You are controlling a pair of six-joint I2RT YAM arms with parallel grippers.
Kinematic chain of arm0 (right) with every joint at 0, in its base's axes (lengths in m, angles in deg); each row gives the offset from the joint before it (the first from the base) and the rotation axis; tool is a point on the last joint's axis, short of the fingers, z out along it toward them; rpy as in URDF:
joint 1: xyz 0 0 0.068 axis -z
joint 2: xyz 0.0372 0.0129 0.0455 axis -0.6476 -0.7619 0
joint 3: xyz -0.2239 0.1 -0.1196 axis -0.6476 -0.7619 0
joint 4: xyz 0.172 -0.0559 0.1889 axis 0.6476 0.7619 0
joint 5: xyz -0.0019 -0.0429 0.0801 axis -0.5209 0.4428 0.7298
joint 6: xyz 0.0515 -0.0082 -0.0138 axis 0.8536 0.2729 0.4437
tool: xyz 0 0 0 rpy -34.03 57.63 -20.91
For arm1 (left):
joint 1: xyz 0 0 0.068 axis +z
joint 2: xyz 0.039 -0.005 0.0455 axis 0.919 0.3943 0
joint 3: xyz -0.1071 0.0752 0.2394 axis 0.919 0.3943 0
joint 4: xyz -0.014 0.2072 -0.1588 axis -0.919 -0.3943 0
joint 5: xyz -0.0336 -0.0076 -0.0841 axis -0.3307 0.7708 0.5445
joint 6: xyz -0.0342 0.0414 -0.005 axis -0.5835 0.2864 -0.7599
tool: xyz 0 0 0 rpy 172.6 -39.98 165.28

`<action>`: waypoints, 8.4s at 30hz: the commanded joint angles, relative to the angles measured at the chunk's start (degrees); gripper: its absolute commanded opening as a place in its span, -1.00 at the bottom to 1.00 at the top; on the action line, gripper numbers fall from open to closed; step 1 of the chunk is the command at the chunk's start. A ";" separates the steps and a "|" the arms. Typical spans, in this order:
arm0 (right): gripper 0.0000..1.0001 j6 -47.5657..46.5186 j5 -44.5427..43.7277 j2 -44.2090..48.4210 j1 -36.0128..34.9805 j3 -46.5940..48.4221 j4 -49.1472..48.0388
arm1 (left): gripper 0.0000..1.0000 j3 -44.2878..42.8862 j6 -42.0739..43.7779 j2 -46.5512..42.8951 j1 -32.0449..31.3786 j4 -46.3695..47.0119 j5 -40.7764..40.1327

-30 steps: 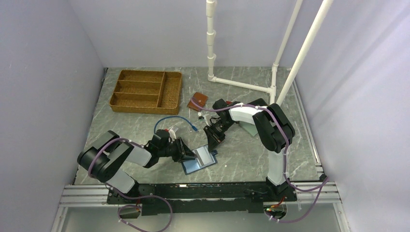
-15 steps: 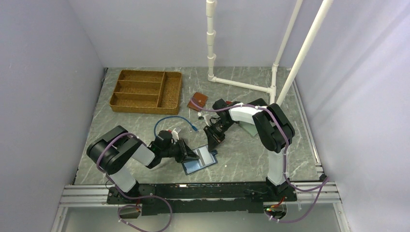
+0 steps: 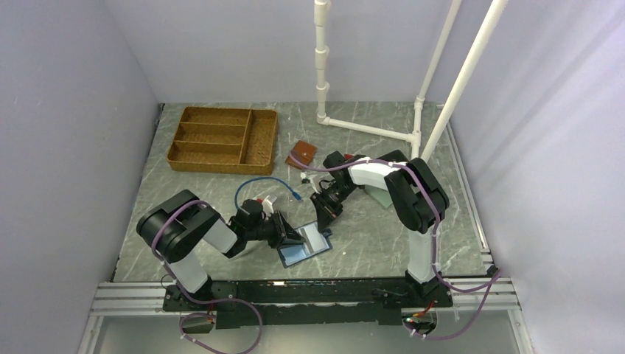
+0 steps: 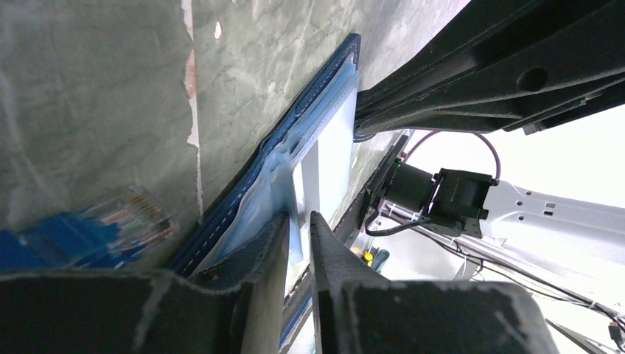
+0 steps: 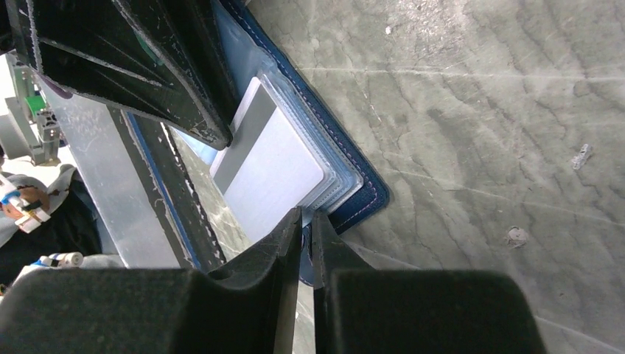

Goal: Take the credit cards out of the card holder
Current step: Move the credit card to the storage box.

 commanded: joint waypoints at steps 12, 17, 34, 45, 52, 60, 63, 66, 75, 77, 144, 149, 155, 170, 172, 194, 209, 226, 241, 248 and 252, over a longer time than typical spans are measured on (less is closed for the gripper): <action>-0.87 -1.10 0.77 -1.93 -3.08 0.75 0.79 | -0.97 -0.54 -1.91 4.44 -0.41 6.66 -0.45; -0.89 1.35 -4.49 -2.04 -2.30 0.12 -1.08 | -1.00 0.64 -0.58 4.10 0.08 7.20 0.72; -0.99 3.10 -11.65 -2.54 -1.42 -0.76 -2.61 | -1.00 3.02 3.09 5.32 4.58 5.49 9.11; -1.00 2.62 -10.87 -2.24 -1.33 -0.58 -2.37 | -1.00 2.24 7.79 -6.42 4.60 -13.66 6.59; -1.00 2.28 -9.87 -1.71 -1.33 -0.50 -2.07 | -1.00 2.39 8.11 -7.12 4.69 -14.59 6.58; -0.63 -2.11 -2.05 1.58 -0.92 0.84 1.01 | -1.00 1.80 9.07 -5.35 4.74 -9.93 7.71; -0.45 -3.20 0.97 4.09 -0.38 0.55 1.43 | -1.00 1.30 9.94 -4.98 4.69 -9.27 7.93; -0.35 -4.28 3.65 5.09 -0.12 0.49 2.19 | -1.00 1.05 10.43 -4.57 4.69 -8.35 8.11; -0.16 -6.02 10.23 4.69 -0.39 0.61 3.78 | -1.00 0.91 11.26 -6.41 4.52 -6.97 8.23; -0.15 -5.58 10.66 4.11 -0.95 0.41 3.45 | -1.00 0.53 11.53 -6.74 4.43 -7.58 8.42; -1.00 -5.71 22.75 1.07 -0.12 2.01 5.60 | -0.72 1.45 9.56 -7.95 0.39 10.26 5.10; -1.00 -5.73 24.94 0.79 0.60 1.88 5.63 | -0.56 1.71 7.39 -4.68 0.39 15.00 5.17; -1.00 -6.03 27.11 0.88 1.11 1.74 5.85 | -0.45 1.54 5.44 -0.28 0.39 19.71 4.93; -1.00 -2.49 21.11 0.00 1.87 0.61 2.38 | -1.00 1.85 4.36 1.97 0.39 25.96 4.72; -1.00 -2.86 18.89 -0.11 2.42 0.21 2.10 | -1.00 2.13 5.62 1.15 0.47 24.19 5.30; -1.00 -4.18 14.83 -2.85 4.75 -0.48 2.47 | -1.00 6.29 11.03 4.50 4.16 21.09 9.48; -1.00 -3.03 16.80 -3.16 4.74 -0.48 2.12 | -0.39 1.28 14.08 -11.93 1.46 -1.05 3.23; -0.99 -1.36 15.50 -3.24 4.49 -0.91 0.77 | -0.08 -2.85 11.37 -1.10 -1.54 -1.89 0.37; -0.98 2.32 9.12 -4.04 3.01 -1.67 -2.04 | -0.39 -3.57 7.26 4.14 -1.53 2.06 -1.44; -1.00 4.60 7.47 -4.88 1.74 -2.28 -3.80 | -0.42 -2.49 5.08 6.15 -1.53 8.40 -0.78; -1.00 5.07 6.93 -5.34 0.50 -2.09 -4.11 | -0.52 -2.01 3.76 7.60 -1.55 11.03 -0.86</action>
